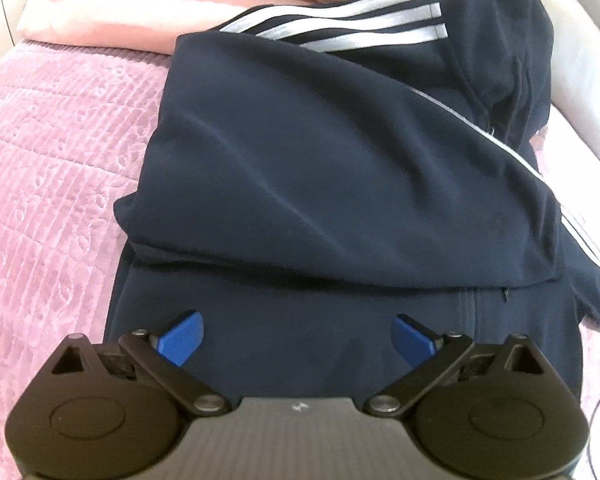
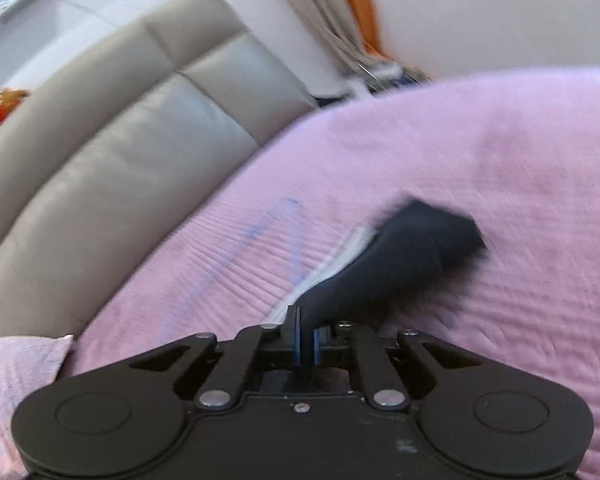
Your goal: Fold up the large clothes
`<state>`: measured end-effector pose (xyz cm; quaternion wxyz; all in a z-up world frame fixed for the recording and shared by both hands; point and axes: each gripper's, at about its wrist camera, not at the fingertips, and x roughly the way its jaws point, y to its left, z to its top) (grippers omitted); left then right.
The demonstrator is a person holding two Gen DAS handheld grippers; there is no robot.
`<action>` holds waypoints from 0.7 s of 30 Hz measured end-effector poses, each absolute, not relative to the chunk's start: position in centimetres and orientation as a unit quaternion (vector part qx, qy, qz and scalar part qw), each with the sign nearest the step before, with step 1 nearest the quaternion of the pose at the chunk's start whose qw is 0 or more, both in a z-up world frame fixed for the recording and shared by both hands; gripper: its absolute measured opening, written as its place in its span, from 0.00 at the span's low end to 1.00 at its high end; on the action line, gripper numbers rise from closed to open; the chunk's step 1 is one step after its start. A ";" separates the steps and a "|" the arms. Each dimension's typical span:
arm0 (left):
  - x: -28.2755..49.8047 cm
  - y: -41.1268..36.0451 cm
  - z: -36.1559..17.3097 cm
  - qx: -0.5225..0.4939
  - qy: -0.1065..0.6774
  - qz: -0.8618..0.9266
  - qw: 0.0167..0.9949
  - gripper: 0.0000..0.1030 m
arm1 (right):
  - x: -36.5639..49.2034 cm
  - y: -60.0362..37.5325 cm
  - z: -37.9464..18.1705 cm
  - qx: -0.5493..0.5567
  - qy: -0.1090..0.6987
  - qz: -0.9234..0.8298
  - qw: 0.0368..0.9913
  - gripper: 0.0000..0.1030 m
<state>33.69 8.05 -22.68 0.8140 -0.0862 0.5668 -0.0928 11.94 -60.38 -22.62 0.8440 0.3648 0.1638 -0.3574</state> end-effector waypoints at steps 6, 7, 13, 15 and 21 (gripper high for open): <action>33.3 8.2 -22.9 -0.087 0.571 -0.099 0.810 0.98 | 15.2 -54.1 -16.7 0.356 0.099 -0.304 0.878 0.08; 33.1 8.4 -22.8 -0.089 0.570 -0.102 0.811 0.98 | 15.7 -52.9 -15.6 0.359 0.086 -0.290 0.883 0.08; 32.2 9.7 -21.1 -0.094 0.551 -0.109 0.822 0.98 | 18.6 -43.9 -9.5 0.378 0.016 -0.183 0.908 0.08; 31.9 10.4 -20.6 -0.105 0.547 -0.115 0.822 0.98 | 19.7 -40.7 -7.7 0.383 0.005 -0.143 0.912 0.08; 31.4 12.5 -19.9 -0.117 0.536 -0.114 0.828 0.98 | 22.1 -29.0 -5.8 0.385 0.046 -0.006 0.922 0.08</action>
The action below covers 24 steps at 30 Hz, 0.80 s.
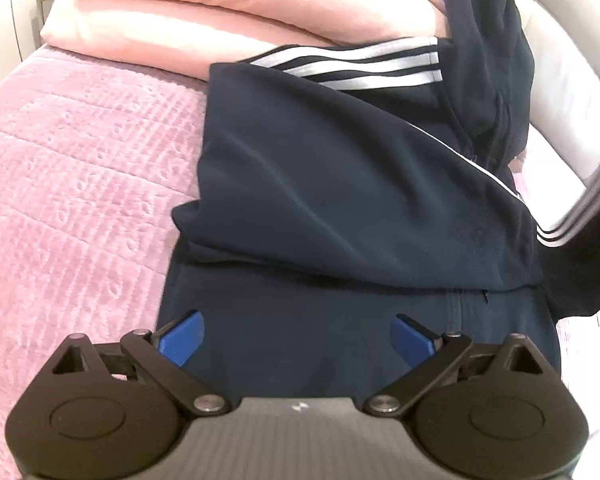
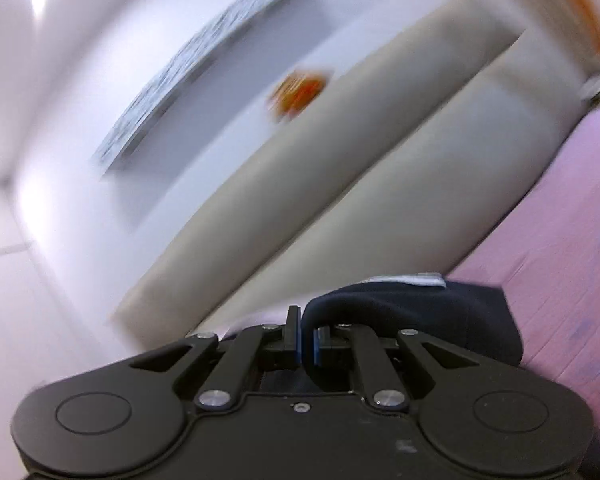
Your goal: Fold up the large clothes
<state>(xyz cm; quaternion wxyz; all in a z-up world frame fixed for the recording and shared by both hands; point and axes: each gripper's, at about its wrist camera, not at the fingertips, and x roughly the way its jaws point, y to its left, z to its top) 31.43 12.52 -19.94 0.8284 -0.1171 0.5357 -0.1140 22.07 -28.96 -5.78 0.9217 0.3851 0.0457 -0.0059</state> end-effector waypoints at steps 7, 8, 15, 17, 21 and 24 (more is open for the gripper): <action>30.9 12.6 -19.7 -0.124 0.528 -0.141 0.828 0.98 | 22.9 -19.7 -14.0 0.417 0.205 0.008 0.885 0.08; 30.8 12.3 -19.7 -0.124 0.527 -0.146 0.828 0.98 | 22.3 -19.1 -15.6 0.435 0.220 0.001 0.873 0.08; 30.5 11.3 -19.8 -0.121 0.531 -0.178 0.820 0.98 | 21.5 -16.5 -19.7 0.439 0.283 -0.017 0.852 0.08; 30.5 11.7 -19.4 -0.119 0.525 -0.174 0.825 0.98 | 21.4 -16.5 -21.0 0.441 0.296 -0.018 0.847 0.08; 30.5 12.4 -19.0 -0.121 0.512 -0.168 0.833 0.98 | 20.0 -16.9 -23.6 0.457 0.307 -0.023 0.835 0.10; 30.6 12.8 -19.1 -0.116 0.514 -0.163 0.834 0.98 | 19.6 -18.1 -24.8 0.477 0.312 -0.011 0.822 0.23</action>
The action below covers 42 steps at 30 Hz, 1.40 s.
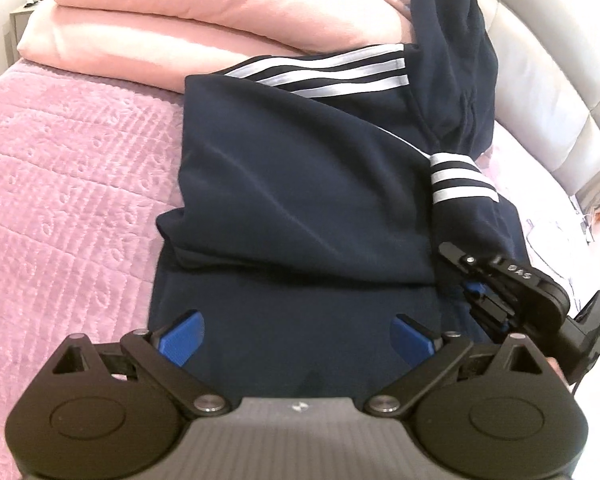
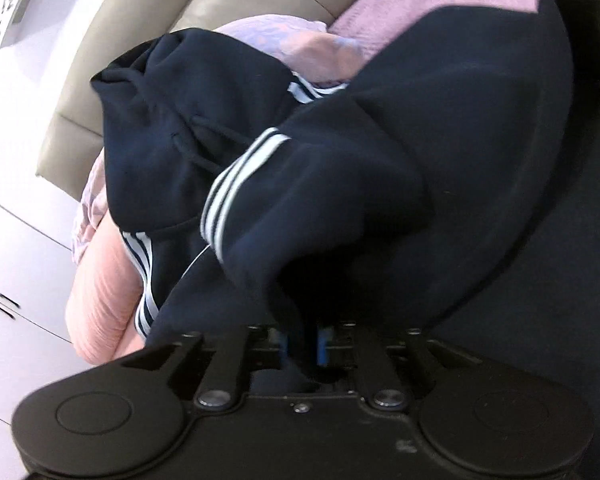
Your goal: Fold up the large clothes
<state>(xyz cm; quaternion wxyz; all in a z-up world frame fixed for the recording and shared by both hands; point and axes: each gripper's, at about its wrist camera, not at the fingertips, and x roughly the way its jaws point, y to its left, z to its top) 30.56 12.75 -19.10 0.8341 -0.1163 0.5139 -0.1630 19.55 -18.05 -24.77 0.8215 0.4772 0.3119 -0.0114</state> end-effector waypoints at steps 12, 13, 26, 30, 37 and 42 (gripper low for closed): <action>30.5 12.7 -18.9 -0.102 0.507 -0.165 0.840 0.98 | 19.5 -20.3 -21.9 0.434 0.242 0.002 0.868 0.69; 30.6 12.9 -18.9 -0.103 0.507 -0.163 0.840 0.98 | 19.6 -19.9 -21.2 0.422 0.235 0.001 0.876 0.73; 30.3 12.7 -18.7 -0.066 0.505 -0.167 0.844 0.96 | 24.6 -6.1 -14.4 0.166 0.276 0.222 0.920 0.10; 30.3 12.8 -18.7 -0.064 0.505 -0.171 0.843 0.96 | 25.8 -4.0 -17.7 0.151 0.353 0.217 0.897 0.14; 30.4 12.9 -19.0 -0.061 0.515 -0.185 0.835 0.96 | 26.4 -4.4 -17.8 0.170 0.355 0.243 0.887 0.17; 30.0 12.0 -18.7 -0.034 0.513 -0.197 0.835 0.96 | 26.5 -1.7 -16.5 0.048 0.363 0.273 0.890 0.25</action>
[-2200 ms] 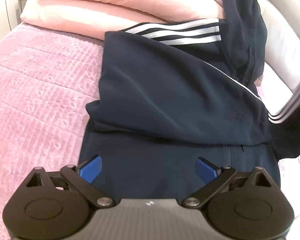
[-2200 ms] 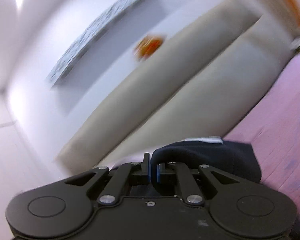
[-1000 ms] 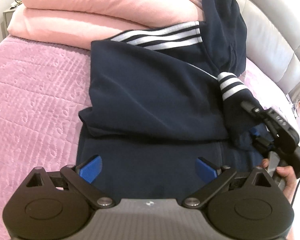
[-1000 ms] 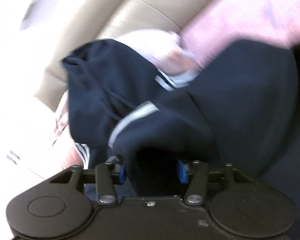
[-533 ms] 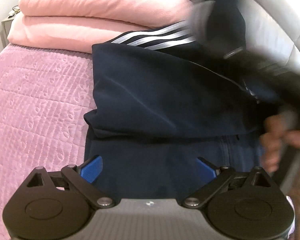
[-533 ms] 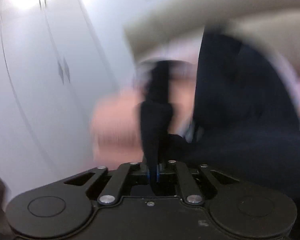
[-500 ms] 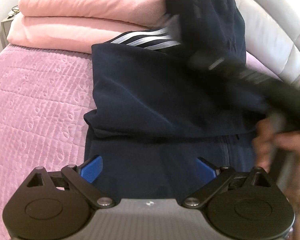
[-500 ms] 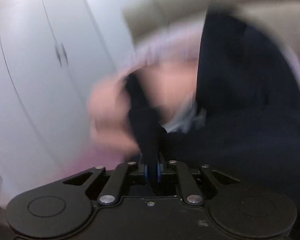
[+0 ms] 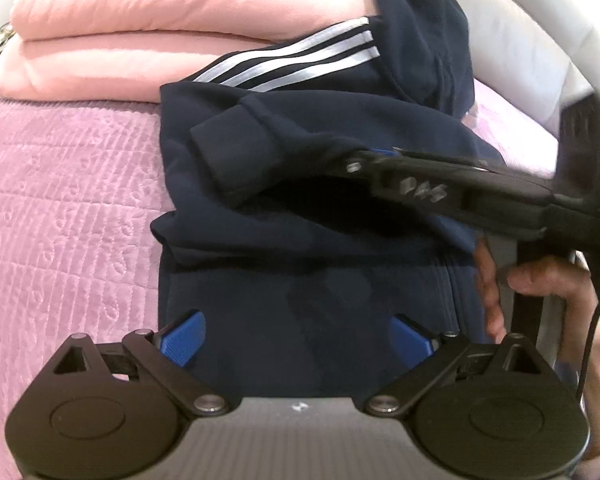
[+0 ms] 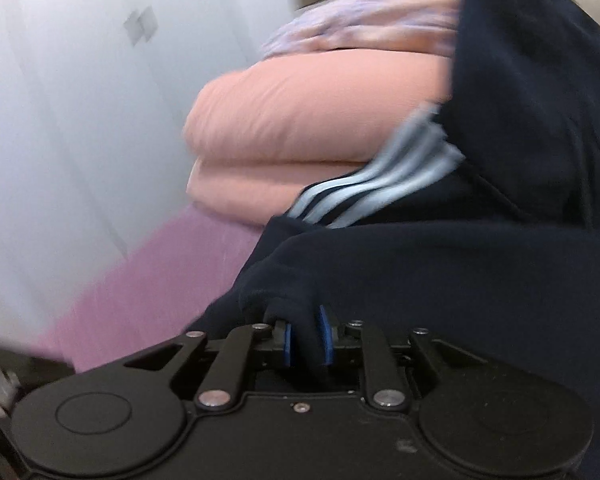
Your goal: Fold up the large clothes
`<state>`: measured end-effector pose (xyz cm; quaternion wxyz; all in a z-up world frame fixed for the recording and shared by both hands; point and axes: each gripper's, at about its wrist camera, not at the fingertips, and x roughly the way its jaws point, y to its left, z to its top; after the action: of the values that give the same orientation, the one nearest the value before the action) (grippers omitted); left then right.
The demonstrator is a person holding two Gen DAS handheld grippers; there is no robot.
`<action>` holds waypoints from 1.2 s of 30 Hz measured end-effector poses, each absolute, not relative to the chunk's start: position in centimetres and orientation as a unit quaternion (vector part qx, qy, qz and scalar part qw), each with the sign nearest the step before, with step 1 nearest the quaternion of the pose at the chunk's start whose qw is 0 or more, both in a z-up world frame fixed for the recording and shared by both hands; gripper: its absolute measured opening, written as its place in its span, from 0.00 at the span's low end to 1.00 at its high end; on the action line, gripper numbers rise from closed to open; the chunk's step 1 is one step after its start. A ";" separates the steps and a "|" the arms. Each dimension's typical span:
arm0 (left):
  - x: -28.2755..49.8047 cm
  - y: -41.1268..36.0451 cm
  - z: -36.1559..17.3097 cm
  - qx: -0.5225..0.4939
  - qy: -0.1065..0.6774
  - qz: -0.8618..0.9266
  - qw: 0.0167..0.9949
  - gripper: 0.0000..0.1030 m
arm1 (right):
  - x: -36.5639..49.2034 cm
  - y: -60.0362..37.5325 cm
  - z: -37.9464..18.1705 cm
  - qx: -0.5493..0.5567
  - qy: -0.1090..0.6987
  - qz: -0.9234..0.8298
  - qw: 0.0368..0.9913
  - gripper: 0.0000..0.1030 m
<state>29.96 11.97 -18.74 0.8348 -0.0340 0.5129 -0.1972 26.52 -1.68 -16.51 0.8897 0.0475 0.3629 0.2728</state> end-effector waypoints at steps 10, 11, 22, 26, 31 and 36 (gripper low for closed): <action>30.3 12.8 -19.5 -0.035 0.538 -0.201 0.818 0.96 | 24.6 4.9 -15.8 -0.283 0.348 0.268 0.852 0.47; 30.3 13.0 -19.6 -0.024 0.540 -0.197 0.818 0.96 | 24.3 5.3 -15.6 -0.296 0.342 0.273 0.849 0.47; 30.5 14.5 -20.6 -0.035 0.560 -0.191 0.805 0.96 | 25.8 9.4 -17.0 -0.355 0.322 0.339 0.810 0.67; 30.7 15.0 -20.6 -0.047 0.559 -0.191 0.805 0.96 | 26.9 8.6 -17.5 -0.295 0.297 0.277 0.865 0.13; 30.6 15.4 -20.6 -0.038 0.558 -0.189 0.807 0.96 | 26.0 4.6 -13.2 -0.065 0.214 0.233 0.946 0.13; 30.7 15.1 -20.9 -0.035 0.562 -0.179 0.807 0.96 | 30.0 4.0 -14.1 -0.015 0.363 0.275 0.890 0.39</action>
<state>30.73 15.15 -20.92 0.8066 -0.0346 0.5623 -0.1789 30.02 3.97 -14.10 0.8901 -0.0145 0.3628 0.2754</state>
